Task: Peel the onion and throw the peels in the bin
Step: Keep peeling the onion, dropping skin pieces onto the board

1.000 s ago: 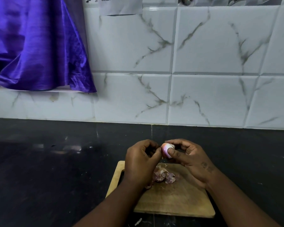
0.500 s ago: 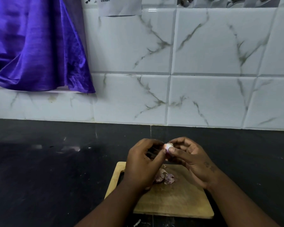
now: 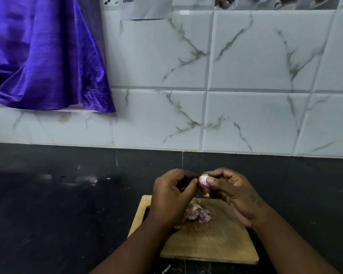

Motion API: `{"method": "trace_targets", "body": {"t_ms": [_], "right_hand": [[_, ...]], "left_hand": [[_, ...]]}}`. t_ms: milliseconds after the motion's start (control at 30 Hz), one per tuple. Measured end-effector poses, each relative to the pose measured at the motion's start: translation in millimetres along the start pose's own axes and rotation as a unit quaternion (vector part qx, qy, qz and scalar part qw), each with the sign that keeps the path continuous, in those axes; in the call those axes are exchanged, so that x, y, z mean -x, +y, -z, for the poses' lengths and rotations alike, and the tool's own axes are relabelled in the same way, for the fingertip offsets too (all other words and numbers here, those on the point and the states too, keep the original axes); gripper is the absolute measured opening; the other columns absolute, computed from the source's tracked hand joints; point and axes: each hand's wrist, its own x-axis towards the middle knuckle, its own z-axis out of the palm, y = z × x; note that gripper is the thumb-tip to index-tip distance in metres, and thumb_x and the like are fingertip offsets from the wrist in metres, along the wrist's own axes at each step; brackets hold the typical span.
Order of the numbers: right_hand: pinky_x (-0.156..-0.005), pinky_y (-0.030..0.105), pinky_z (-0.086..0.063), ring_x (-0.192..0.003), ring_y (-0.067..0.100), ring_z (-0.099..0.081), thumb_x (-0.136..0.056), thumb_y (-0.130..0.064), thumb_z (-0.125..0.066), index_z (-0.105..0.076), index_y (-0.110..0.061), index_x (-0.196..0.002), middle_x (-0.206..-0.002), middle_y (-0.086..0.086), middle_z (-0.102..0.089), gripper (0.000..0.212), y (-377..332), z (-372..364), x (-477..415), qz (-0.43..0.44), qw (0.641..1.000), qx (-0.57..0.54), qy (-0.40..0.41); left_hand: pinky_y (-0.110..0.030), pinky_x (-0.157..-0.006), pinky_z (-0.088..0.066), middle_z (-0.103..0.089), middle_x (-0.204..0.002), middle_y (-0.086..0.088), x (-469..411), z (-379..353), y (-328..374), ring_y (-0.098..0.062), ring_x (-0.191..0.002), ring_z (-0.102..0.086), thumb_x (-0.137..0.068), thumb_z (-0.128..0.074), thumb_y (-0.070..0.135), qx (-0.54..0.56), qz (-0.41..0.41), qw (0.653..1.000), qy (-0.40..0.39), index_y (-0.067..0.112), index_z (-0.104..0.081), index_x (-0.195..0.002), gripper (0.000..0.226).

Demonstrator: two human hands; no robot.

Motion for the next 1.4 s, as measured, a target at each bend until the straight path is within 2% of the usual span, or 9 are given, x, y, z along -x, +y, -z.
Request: {"method": "trace_targets", "body": {"t_ms": [200, 433, 567, 733, 800, 1033, 1200, 1300, 1400], "right_hand": [[-0.073, 0.034, -0.062, -0.085, 0.026, -0.074, -0.075, -0.010, -0.078, -0.077, -0.004, -0.096, -0.101, 0.018, -0.077, 0.022, -1.1, -0.7, 0.1, 0.005, 1.000, 0.006, 0.000], [-0.074, 0.038, -0.057, -0.085, 0.029, -0.069, -0.078, -0.011, -0.076, -0.072, 0.004, -0.104, -0.101, 0.020, -0.076, 0.031, 0.4, -0.7, -0.3, 0.000, 1.000, 0.022, 0.012], [-0.073, 0.039, -0.056, -0.077, 0.029, -0.067, -0.081, -0.009, -0.078, -0.075, 0.002, -0.097, -0.092, 0.024, -0.073, 0.020, 0.4, -1.8, -0.4, 0.008, 1.000, 0.020, 0.019], [-0.074, 0.042, -0.054, -0.078, 0.031, -0.066, -0.084, -0.007, -0.077, -0.074, 0.002, -0.099, -0.093, 0.025, -0.073, 0.018, 1.7, 0.0, -1.7, 0.010, 0.999, 0.026, 0.015], [-0.076, 0.043, -0.054, -0.082, 0.032, -0.067, -0.082, -0.008, -0.077, -0.075, 0.000, -0.097, -0.098, 0.023, -0.075, 0.018, 2.0, -0.3, -1.8, 0.012, 0.999, 0.030, 0.015], [-0.067, 0.029, -0.061, -0.085, 0.023, -0.075, -0.074, -0.007, -0.075, -0.077, -0.001, -0.098, -0.103, 0.016, -0.078, 0.025, 0.0, -2.7, -0.3, 0.008, 1.000, -0.004, 0.002], [-0.068, 0.031, -0.061, -0.087, 0.026, -0.075, -0.075, -0.007, -0.076, -0.077, 0.000, -0.103, -0.107, 0.020, -0.077, 0.029, 0.2, -0.6, -1.8, 0.002, 1.000, -0.001, 0.010], [-0.071, 0.033, -0.062, -0.088, 0.029, -0.073, -0.075, -0.007, -0.078, -0.076, 0.001, -0.104, -0.106, 0.023, -0.076, 0.030, 0.8, 0.0, -1.5, -0.001, 1.000, 0.000, 0.011], [-0.075, 0.037, -0.061, -0.084, 0.030, -0.072, -0.073, -0.010, -0.081, -0.077, 0.000, -0.103, -0.102, 0.024, -0.076, 0.032, -0.2, 0.2, -1.1, 0.000, 1.000, 0.000, 0.009]], "left_hand": [[-0.027, -0.074, -0.063, -0.077, -0.090, 0.011, 2.0, -0.6, 2.3, -0.008, -0.086, -0.074, -0.088, -0.083, 0.014, -0.024, -0.008, 1.000, -0.005, 0.020, -0.082, -0.099, 0.012], [-0.032, -0.076, -0.062, -0.078, -0.090, 0.011, 1.6, -0.9, 0.6, -0.008, -0.088, -0.074, -0.095, -0.075, 0.014, -0.029, -0.011, 1.000, 0.000, 0.020, -0.082, -0.100, 0.011], [-0.025, -0.078, -0.062, -0.076, -0.096, 0.014, 3.6, -0.7, 4.2, -0.006, -0.092, -0.073, -0.092, -0.081, 0.021, -0.045, -0.055, 0.997, -0.016, 0.022, -0.080, -0.105, 0.013], [-0.028, -0.076, -0.061, -0.074, -0.092, 0.011, 1.3, -2.2, 0.2, -0.007, -0.089, -0.072, -0.091, -0.080, 0.008, -0.051, -0.076, 0.996, -0.004, 0.018, -0.080, -0.097, 0.011], [-0.028, -0.075, -0.061, -0.073, -0.090, 0.012, 1.0, -2.5, -0.8, -0.008, -0.087, -0.071, -0.093, -0.078, 0.008, -0.051, -0.060, 0.997, -0.003, 0.019, -0.078, -0.096, 0.011], [-0.037, -0.072, -0.063, -0.073, -0.084, 0.003, -3.0, -5.0, -10.4, -0.010, -0.079, -0.073, -0.101, -0.066, 0.005, 0.033, 0.086, 0.996, 0.023, 0.022, -0.068, -0.089, 0.021], [-0.046, -0.078, -0.064, -0.072, -0.088, -0.001, -1.3, -5.9, -6.5, -0.013, -0.082, -0.073, -0.107, -0.058, 0.012, 0.070, 0.087, 0.993, 0.022, 0.022, -0.068, -0.093, 0.019], [-0.034, -0.081, -0.062, -0.072, -0.101, 0.007, 0.0, -4.7, 0.0, -0.011, -0.095, -0.071, -0.104, -0.064, 0.019, 0.063, 0.039, 0.997, -0.010, 0.023, -0.072, -0.106, 0.009], [-0.020, -0.083, -0.059, -0.072, -0.107, 0.014, 1.9, -2.6, 2.9, -0.004, -0.101, -0.070, -0.094, -0.078, 0.017, -0.001, -0.013, 0.999, -0.035, 0.022, -0.075, -0.111, 0.018]]}}
